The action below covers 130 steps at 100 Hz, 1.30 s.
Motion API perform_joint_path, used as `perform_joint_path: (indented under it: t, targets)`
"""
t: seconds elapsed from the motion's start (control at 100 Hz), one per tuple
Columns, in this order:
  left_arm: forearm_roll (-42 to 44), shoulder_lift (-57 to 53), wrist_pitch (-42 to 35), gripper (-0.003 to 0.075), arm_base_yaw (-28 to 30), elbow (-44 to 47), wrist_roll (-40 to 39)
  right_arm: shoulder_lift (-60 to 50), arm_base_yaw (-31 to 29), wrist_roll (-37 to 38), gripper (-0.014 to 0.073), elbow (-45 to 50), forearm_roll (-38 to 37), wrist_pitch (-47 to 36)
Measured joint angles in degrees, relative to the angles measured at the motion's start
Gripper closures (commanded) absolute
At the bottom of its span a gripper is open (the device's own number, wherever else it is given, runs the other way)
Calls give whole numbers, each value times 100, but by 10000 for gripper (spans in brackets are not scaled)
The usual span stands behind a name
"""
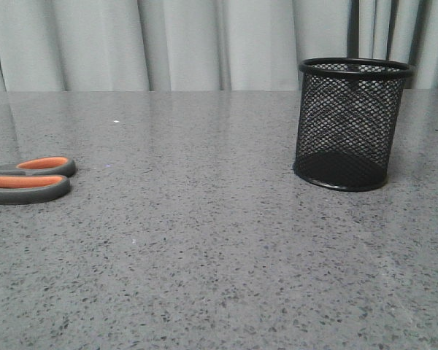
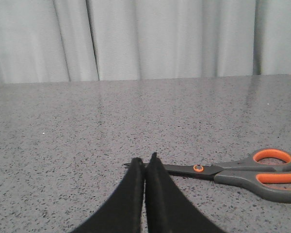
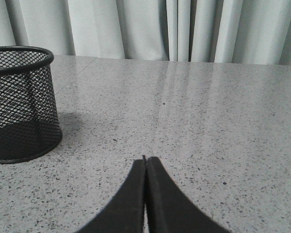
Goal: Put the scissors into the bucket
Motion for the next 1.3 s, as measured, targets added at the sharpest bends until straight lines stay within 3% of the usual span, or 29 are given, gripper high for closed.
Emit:
perform_joint_path:
  t: [0.42, 0.81, 1.1, 1.3]
  targets:
    - [-102, 0, 0, 741, 0, 0, 0, 0, 0, 0, 649, 0, 74, -365]
    - [-1512, 0, -180, 741, 0, 0, 0, 0, 0, 0, 649, 0, 2034, -650]
    - [-3963, 0, -610, 741, 0, 0, 0, 0, 0, 0, 639, 0, 3703, -679]
    - [-4266, 0, -344, 741, 0, -503, 0, 0, 0, 0, 638, -399, 3994, 128]
